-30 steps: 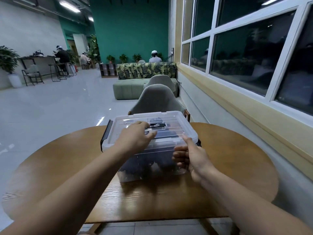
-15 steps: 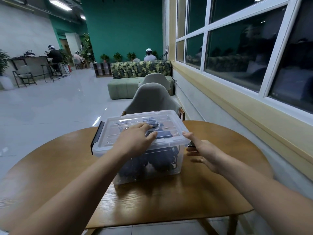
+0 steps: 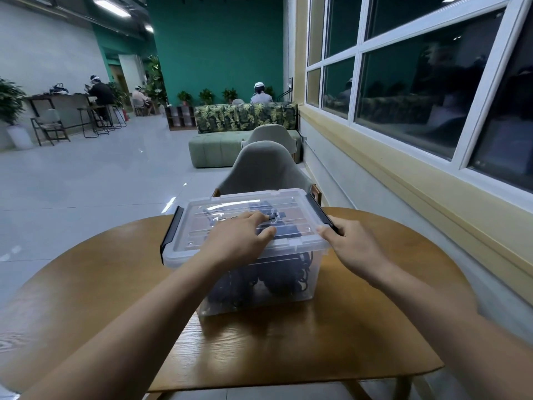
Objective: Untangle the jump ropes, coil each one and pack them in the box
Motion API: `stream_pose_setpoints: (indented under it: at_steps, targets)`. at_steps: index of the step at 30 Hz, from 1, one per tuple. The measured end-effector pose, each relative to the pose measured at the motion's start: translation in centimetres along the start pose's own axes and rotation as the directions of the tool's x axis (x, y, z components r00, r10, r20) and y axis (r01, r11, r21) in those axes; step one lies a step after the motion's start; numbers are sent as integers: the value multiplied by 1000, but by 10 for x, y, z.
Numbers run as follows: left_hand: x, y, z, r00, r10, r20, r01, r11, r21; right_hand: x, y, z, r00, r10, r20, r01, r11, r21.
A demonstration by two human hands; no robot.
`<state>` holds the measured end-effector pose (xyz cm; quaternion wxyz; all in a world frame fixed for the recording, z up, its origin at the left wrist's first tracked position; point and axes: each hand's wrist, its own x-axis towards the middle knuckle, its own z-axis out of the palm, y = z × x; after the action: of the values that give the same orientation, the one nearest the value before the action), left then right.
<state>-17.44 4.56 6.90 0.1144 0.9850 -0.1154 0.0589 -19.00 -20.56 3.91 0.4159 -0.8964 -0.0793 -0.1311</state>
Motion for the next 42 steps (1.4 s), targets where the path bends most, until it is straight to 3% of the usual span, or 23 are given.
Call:
stream_pose_setpoints:
  at_steps: [5,8,14,17,25,31,35,42]
  targets:
    - [0,-1,-1,1000,24,-5,-24,1000,2,6,-12,-7,998,15,60,-2,980,-200]
    - [1,-11,-10,997,73,32,-70,994,-88,15,-27,-5,996,-53,75,73,953,-294]
    - [27,-68,-28,1000,18,9,-18,997,71,64,-55,16,919,-115,377,288,849,-443]
    - [45,-91,-21,999,4,37,-4,1000,3,99,-56,40,889,-163,427,360,826,-433]
    - [156,-125,-9,988,125,90,-115,987,-111,200,-27,77,899,-69,433,309,800,-514]
    - [185,-137,3,981,166,97,-161,985,-61,225,-8,72,876,-51,480,335,779,-529]
    - [172,-128,-4,985,133,106,-129,991,-42,222,-22,69,848,48,529,297,783,-546]
    - [178,-120,-13,986,53,157,-36,994,-105,228,-35,63,850,84,520,243,813,-529]
